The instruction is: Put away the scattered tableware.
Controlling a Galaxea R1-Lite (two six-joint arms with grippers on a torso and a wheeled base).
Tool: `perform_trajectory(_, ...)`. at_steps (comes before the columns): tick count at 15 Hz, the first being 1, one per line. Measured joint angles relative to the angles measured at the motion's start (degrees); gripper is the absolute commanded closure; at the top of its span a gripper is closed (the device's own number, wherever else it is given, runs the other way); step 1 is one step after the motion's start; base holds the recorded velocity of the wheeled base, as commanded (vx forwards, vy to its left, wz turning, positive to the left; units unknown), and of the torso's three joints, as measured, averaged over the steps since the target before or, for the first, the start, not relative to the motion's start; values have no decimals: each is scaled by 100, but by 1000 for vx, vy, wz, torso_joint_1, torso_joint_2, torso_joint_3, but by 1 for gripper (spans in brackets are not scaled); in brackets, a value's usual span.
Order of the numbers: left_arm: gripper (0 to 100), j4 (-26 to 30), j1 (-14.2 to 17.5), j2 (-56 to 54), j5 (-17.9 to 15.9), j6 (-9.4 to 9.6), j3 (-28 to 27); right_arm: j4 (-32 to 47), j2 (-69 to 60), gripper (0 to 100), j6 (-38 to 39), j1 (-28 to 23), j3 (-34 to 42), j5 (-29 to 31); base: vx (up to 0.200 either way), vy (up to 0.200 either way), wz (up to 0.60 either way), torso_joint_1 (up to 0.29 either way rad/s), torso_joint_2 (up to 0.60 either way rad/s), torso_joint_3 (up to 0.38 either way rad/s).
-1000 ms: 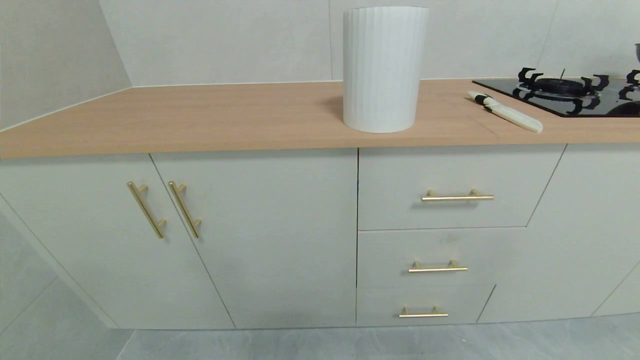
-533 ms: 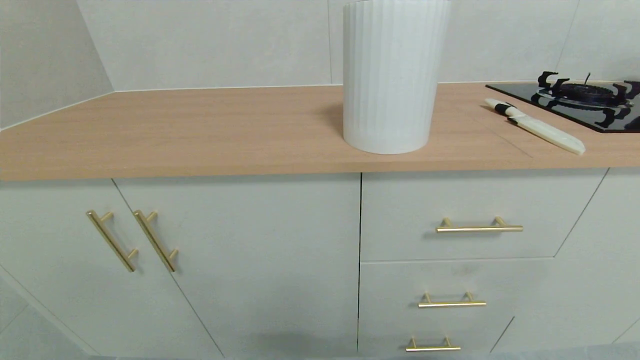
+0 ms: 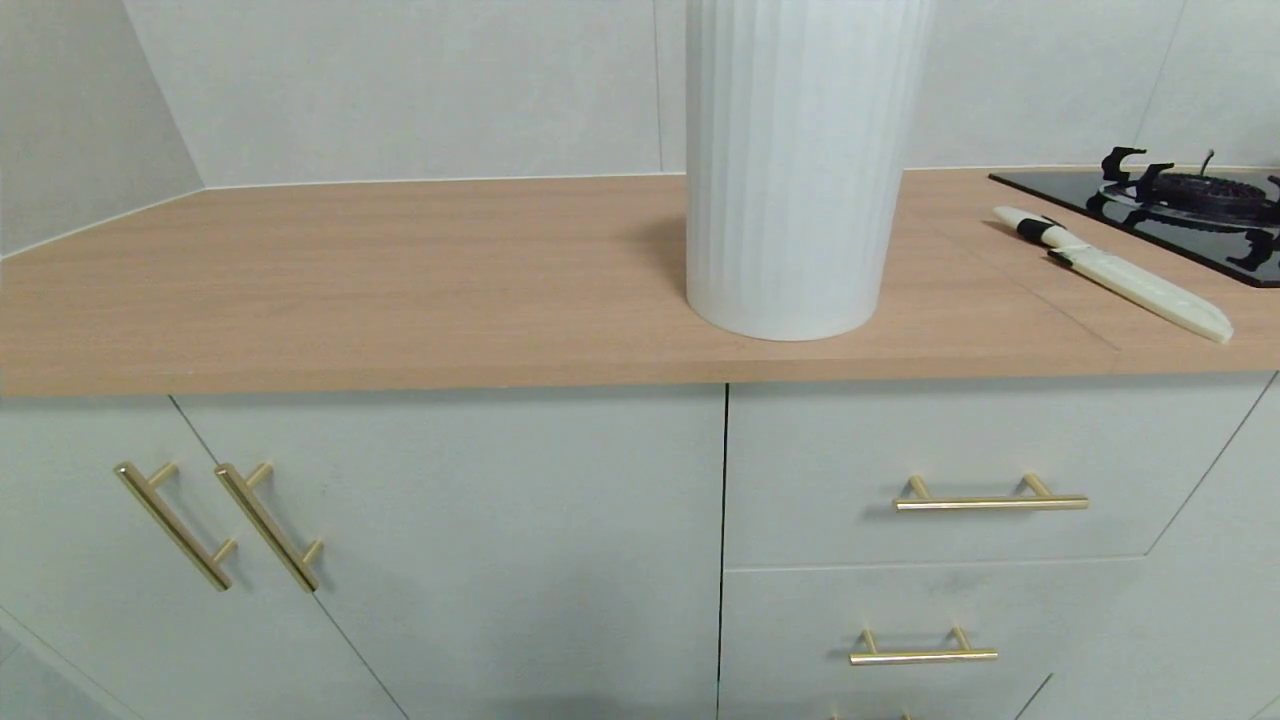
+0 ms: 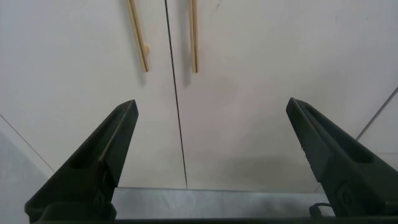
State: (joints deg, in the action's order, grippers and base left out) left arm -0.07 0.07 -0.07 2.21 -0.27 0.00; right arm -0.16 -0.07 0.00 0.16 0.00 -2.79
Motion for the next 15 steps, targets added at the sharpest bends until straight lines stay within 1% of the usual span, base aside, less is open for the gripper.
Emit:
perform_trajectory(5,0,0,0,0,0,0,0,0,0,0,-2,0,0,0,0,0,0,0,0,0)
perform_trajectory(11,0,-2,2,0,-2,-5,0,0,0,0,10,0,0,0,0,-200,0,1,2,1)
perform_trajectory(15,0,-2,0,0,-2,-5,0,0,0,0,10,0,0,1,0,0,0,0,0,0)
